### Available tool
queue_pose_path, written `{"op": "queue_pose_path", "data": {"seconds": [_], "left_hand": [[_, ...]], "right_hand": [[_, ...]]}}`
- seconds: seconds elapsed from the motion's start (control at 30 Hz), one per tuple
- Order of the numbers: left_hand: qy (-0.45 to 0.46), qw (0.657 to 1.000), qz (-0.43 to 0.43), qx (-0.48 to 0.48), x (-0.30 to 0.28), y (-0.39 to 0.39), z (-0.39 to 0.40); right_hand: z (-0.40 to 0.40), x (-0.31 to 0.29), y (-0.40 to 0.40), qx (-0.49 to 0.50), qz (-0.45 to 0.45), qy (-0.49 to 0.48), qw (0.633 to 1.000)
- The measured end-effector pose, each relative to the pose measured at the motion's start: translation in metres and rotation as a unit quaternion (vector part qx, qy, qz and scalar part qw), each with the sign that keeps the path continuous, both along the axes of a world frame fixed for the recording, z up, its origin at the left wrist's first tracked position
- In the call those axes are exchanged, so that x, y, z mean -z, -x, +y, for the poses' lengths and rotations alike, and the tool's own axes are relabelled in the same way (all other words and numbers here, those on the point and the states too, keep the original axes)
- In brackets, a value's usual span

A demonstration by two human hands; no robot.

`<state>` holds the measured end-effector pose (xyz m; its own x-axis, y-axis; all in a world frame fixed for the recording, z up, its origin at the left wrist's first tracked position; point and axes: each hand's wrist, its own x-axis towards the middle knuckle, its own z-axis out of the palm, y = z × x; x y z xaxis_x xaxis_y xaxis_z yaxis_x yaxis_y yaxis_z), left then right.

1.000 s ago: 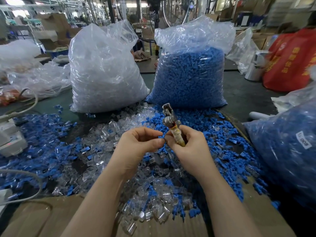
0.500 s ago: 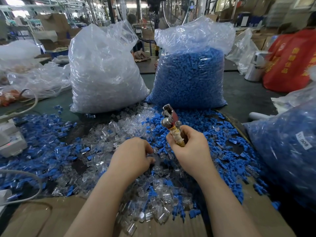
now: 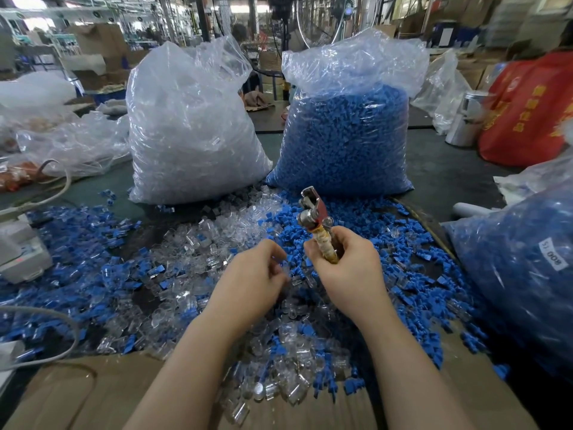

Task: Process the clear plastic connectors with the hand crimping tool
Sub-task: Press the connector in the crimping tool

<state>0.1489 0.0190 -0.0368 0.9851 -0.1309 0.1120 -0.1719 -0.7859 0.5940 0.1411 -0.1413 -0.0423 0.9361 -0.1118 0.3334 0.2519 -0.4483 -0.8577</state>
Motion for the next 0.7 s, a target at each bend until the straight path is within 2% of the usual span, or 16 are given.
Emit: {"op": "queue_pose_path", "data": {"seconds": [0.1, 0.23, 0.5, 0.7], "left_hand": [[0.220, 0.974, 0.038, -0.047, -0.003, -0.001, 0.002], [0.363, 0.929, 0.063, -0.032, -0.009, 0.001, 0.007], [0.410, 0.911, 0.038, -0.014, -0.016, 0.005, 0.006], [0.378, 0.925, 0.038, -0.012, -0.017, 0.006, 0.006]], "right_hand": [[0.000, 0.000, 0.000, 0.000, 0.000, -0.021, 1.000], [-0.001, -0.002, -0.001, -0.017, 0.012, -0.035, 0.999], [0.000, -0.004, 0.002, -0.060, 0.019, -0.050, 0.997], [-0.001, -0.004, 0.002, -0.059, 0.021, -0.024, 0.998]]}}
